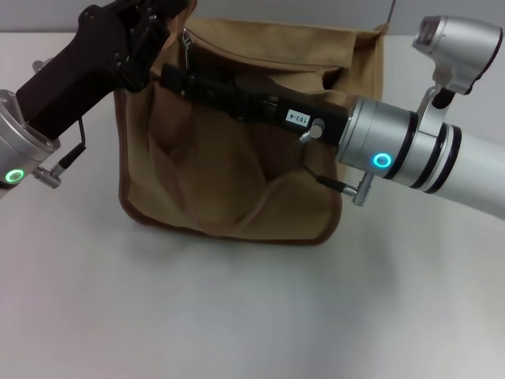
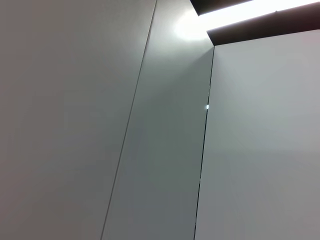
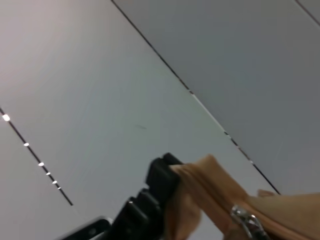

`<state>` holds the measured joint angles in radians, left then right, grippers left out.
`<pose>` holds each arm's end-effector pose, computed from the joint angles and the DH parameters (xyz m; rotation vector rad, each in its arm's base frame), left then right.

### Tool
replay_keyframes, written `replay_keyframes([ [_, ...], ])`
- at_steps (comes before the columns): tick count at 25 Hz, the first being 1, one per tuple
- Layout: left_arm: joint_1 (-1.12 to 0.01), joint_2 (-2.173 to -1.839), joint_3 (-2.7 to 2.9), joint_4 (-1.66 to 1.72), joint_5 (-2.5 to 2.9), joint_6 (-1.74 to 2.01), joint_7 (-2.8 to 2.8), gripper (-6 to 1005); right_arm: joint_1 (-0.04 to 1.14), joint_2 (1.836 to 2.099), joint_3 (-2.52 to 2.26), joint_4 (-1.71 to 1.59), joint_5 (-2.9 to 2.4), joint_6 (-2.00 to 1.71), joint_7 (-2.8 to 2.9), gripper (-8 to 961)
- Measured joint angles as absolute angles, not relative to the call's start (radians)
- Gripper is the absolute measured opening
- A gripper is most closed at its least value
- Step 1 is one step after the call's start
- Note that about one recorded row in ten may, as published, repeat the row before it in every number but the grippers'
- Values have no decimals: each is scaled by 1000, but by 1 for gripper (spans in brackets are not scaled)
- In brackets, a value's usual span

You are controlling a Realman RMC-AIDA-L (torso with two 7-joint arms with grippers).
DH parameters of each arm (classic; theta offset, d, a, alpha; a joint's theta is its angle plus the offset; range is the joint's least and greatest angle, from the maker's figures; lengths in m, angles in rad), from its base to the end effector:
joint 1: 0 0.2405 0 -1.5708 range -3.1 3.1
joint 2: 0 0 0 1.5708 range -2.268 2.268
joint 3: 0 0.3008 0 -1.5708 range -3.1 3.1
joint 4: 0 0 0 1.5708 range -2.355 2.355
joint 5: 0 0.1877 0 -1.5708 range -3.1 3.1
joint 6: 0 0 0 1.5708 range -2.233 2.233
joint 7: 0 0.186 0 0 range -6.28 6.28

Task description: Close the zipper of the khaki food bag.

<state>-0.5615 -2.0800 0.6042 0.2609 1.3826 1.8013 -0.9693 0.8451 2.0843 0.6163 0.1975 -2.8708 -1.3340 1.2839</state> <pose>-0.2025 0.3474 -0.0081 -2.1682 -0.3242 -1.5642 0.1138 0.3761 -0.1312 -2.5872 1.0289 1.4413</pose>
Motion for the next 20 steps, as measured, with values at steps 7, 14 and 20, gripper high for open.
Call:
replay_keyframes([
  [7, -552, -2080, 604, 260, 1382, 1802, -965, 35, 839, 2083, 616, 201, -2871, -1351, 1264, 773],
  [14, -550, -2080, 604, 256, 1379, 1801, -964, 35, 831, 2083, 617, 201, -2864, -1370, 1232, 759],
  [20, -557, -2080, 604, 248, 1380, 1799, -962, 34, 848, 2084, 618, 201, -2863, -1354, 1221, 700],
])
